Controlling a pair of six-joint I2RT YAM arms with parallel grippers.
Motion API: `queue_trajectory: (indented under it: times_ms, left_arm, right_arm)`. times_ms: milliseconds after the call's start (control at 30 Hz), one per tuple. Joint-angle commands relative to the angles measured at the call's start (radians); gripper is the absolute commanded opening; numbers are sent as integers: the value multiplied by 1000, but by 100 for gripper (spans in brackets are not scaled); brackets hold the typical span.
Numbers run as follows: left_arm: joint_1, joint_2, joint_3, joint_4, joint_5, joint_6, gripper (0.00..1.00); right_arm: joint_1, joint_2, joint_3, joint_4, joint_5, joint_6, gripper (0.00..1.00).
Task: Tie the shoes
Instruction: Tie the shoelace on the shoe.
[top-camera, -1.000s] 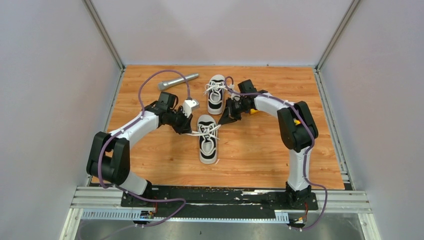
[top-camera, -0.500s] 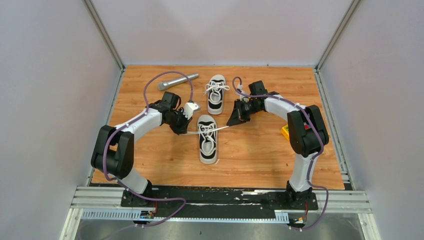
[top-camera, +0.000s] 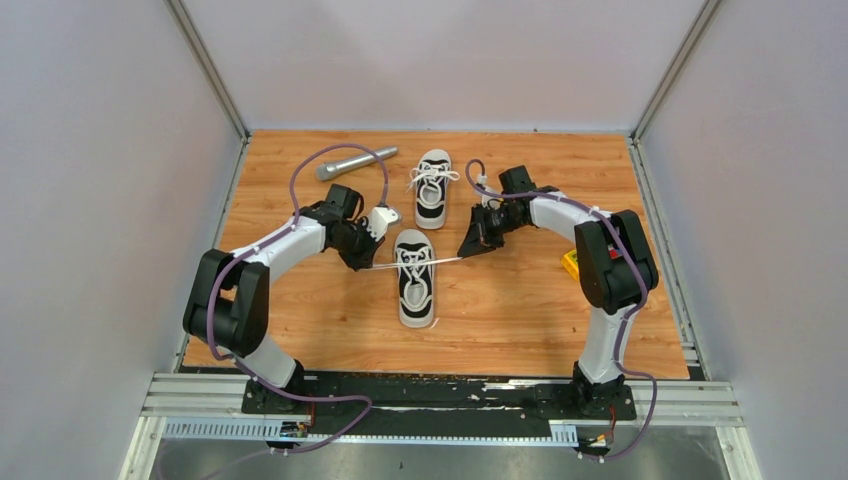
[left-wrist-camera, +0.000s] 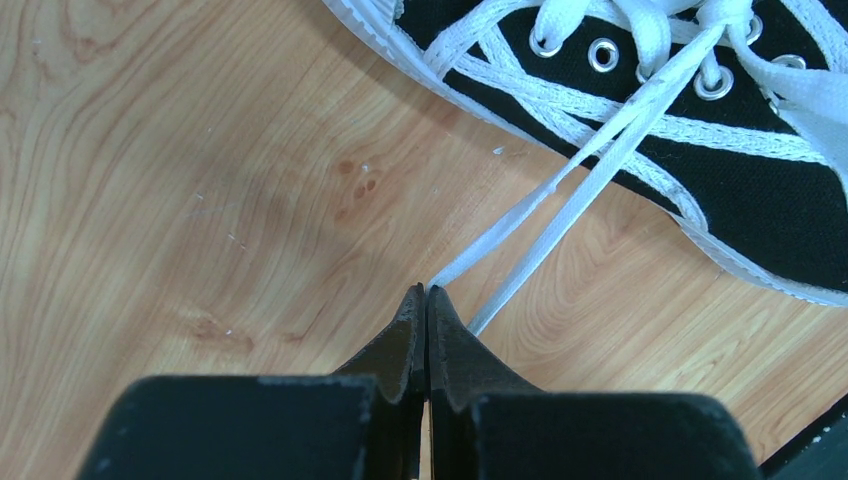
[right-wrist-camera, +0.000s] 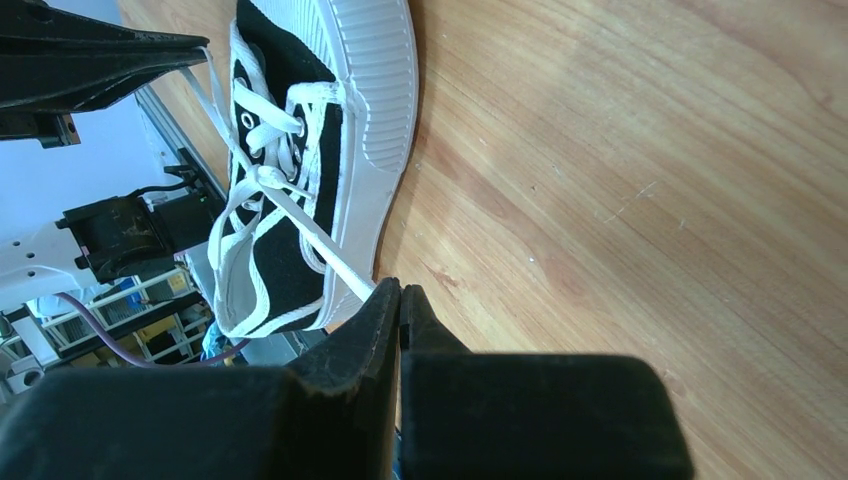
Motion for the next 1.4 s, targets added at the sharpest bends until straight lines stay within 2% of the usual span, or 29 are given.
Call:
queue_trajectory:
  times_ms: [0, 300, 400, 467, 500, 533, 567, 600, 633, 667, 700, 767, 833, 933, 967, 1033, 1133, 1267, 1300, 1367]
  left_arm:
    - [13, 6, 2, -55, -103, 35, 0]
    - [13, 18, 28, -70, -86, 27, 0]
    - [12, 19, 51, -73, -41, 16, 0]
    - [13, 13, 66, -75, -10, 4, 13]
    - [13, 5, 70, -71, 0, -11, 27]
    - [13, -7, 78, -69, 30, -16, 34]
    - [13, -15, 83, -67, 48, -20, 50]
    - [13, -32, 94, -66, 88, -22, 57]
    - [13, -40, 101, -65, 105, -34, 67]
    - [13, -53, 122, -67, 137, -46, 71]
    - [13, -59, 135, -78, 156, -52, 91]
    - [15, -79, 188, -96, 154, -80, 99]
    - [23, -107, 251, -109, 156, -94, 100]
    - [36, -171, 325, -55, 120, -136, 100]
    - [39, -186, 331, -33, 92, -149, 100]
    - [45, -233, 341, 43, 45, -186, 100]
    - [49, -316, 347, 186, -77, -259, 100]
    - [50, -377, 294, 326, -371, -346, 100]
    - [51, -376, 292, 324, -439, -363, 100]
    - [58, -365, 314, 271, -417, -369, 100]
  right_arm:
    - [-46, -10, -5, -18, 79, -47, 0]
    - [-48, 2, 20, -16, 90, -49, 0]
    - [-48, -8, 38, 6, 71, -61, 0]
    - [-47, -24, 64, 20, 23, -82, 3]
    - [-46, -33, 78, 25, 7, -91, 15]
    - [-47, -46, 98, 27, 5, -98, 27]
    - [-47, -60, 111, 28, 9, -108, 36]
    - [-47, -77, 128, 28, 14, -122, 44]
    - [-47, -94, 144, 27, 24, -135, 50]
    - [-49, -111, 158, 23, 35, -149, 55]
    - [-52, -131, 179, 14, 47, -162, 61]
    - [-63, -170, 230, -13, 70, -209, 74]
    - [-86, -214, 281, -38, 89, -250, 85]
    - [-133, -256, 356, -68, 110, -289, 98]
    - [-152, -266, 380, -70, 113, -277, 100]
    - [-178, -283, 430, -69, 164, -228, 100]
    - [-182, -293, 527, -71, 380, -159, 100]
    - [-183, -312, 616, -56, 572, -138, 100]
    - [-183, -323, 614, -44, 600, -132, 100]
    - [-183, -352, 590, -22, 624, -130, 100]
